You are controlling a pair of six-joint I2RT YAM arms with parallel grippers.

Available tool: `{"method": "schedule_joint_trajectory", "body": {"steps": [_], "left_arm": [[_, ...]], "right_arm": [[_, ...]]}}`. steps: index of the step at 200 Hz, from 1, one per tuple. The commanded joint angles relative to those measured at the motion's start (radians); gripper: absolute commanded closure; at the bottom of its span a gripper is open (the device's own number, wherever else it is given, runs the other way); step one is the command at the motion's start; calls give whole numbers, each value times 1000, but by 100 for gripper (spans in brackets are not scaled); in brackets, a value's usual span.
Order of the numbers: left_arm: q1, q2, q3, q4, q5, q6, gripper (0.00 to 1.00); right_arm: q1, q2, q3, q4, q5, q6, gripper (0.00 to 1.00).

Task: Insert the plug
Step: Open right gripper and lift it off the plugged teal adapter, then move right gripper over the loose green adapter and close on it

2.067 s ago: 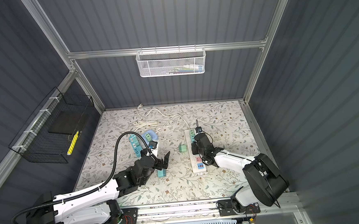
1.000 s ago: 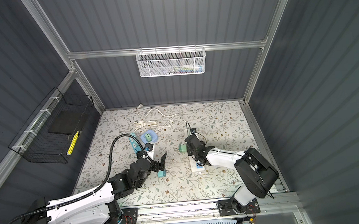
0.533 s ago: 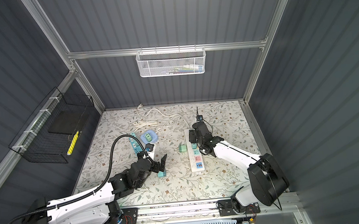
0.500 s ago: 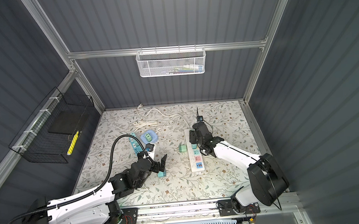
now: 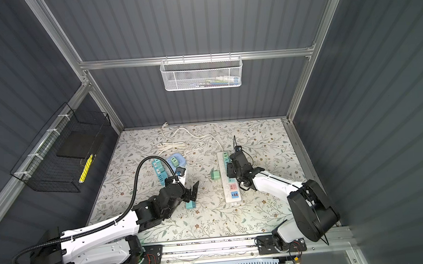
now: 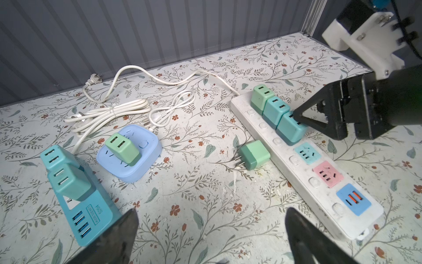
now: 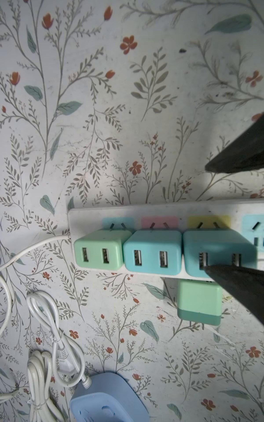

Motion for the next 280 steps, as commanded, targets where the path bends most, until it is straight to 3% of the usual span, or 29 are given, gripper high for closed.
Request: {"method": "schedule_joint_trajectory", "body": {"steps": [1,43,79,100,141,177,280], "left_arm": [[4,-6,31,-32,5,-24,0],[5,-30,27,-57,-40,-51,0],[7,-51,27,-173,-273,-196,0],[19,-43,47,-298,-348,-316,0],[35,-28,81,-427,-352,-392,0],[42,-59,57,-423,-349,-395,0],[89,-11,76,-371,-248,-355,0]], "right_arm": [[-5,-9,-5,-26,-8,0,36],[29,-86,91,-119,-2,-39,36],[134,0,234,-216,-18,-60,38],[175,93,304,-220,-47,-55,39],[189,288,464,-330,3,54,39],[198,367,501,-365,-4,92,41],[197,433,484,-369,-30,154,46]]}}
